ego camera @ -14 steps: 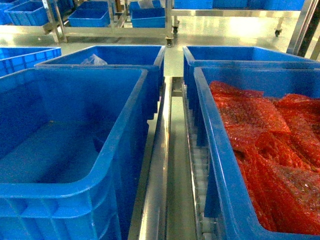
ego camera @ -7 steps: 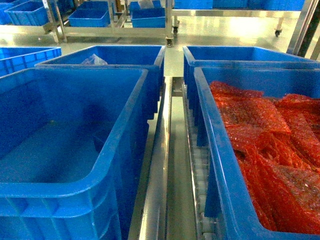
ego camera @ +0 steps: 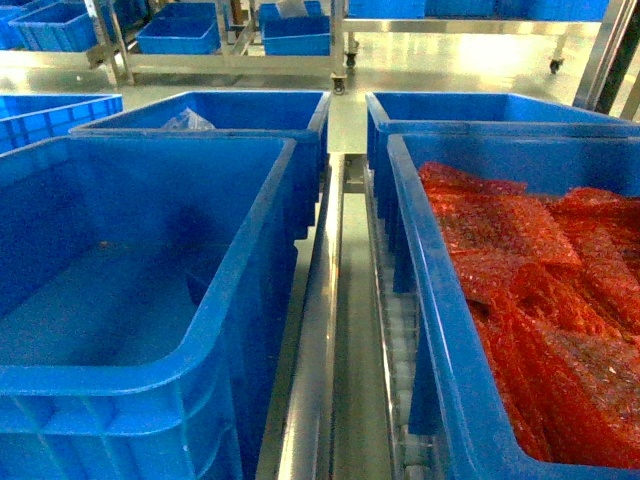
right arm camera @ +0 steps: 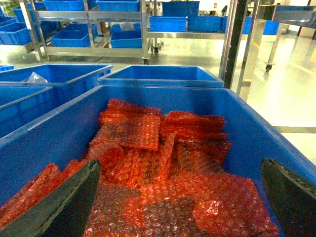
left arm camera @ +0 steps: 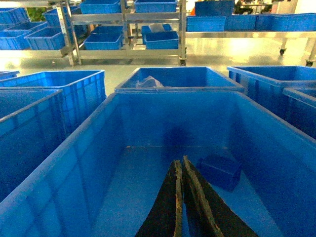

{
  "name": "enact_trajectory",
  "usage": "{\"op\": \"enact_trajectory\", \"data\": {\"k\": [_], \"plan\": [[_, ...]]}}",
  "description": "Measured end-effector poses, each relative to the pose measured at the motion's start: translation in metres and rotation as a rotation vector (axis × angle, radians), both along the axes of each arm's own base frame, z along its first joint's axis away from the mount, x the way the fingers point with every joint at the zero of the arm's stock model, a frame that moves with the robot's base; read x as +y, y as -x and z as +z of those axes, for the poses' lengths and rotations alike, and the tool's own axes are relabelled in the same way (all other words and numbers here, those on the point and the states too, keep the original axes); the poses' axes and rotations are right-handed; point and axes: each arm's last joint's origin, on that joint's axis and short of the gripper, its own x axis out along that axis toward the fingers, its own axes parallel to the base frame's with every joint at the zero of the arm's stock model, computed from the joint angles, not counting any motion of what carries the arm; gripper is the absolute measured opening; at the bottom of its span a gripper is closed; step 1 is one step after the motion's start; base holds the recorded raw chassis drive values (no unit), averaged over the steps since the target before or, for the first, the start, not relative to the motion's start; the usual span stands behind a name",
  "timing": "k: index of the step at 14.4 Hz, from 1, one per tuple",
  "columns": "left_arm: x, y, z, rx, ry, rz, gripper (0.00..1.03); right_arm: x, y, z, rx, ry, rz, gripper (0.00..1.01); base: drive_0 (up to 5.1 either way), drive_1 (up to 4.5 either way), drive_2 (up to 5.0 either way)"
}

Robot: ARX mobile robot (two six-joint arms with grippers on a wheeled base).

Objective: Pick blue part to blue bin on bottom shelf

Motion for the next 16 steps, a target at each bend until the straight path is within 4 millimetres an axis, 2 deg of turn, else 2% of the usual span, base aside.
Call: {"op": "enact_trajectory", "data": {"k": [9, 11, 12, 16], "plan": [[0.0, 0.012, 0.0, -0.001, 0.0, 0.0, 0.02, 0.0, 0.0, 0.0, 0.0, 0.0, 0.0, 0.98, 0.0, 0.0, 0.0], [0.0, 0.023, -0.007, 0.047, 0.0, -0.002, 0.02, 0.0, 0.0, 0.0, 0.001, 0.0, 0.0, 0.98, 0.0, 0.0, 0.0], [0.0, 0.024, -0.001, -0.008, 0.0, 0.0, 0.02, 0.0, 0.0, 0.0, 0.0, 0.0, 0.0, 0.98, 0.0, 0.0, 0.0], [0.0, 0.024, -0.004, 0.014, 0.0, 0.0, 0.02, 0.0, 0.0, 0.0, 0.0, 0.0, 0.0, 0.98, 0.0, 0.0, 0.0]]}}
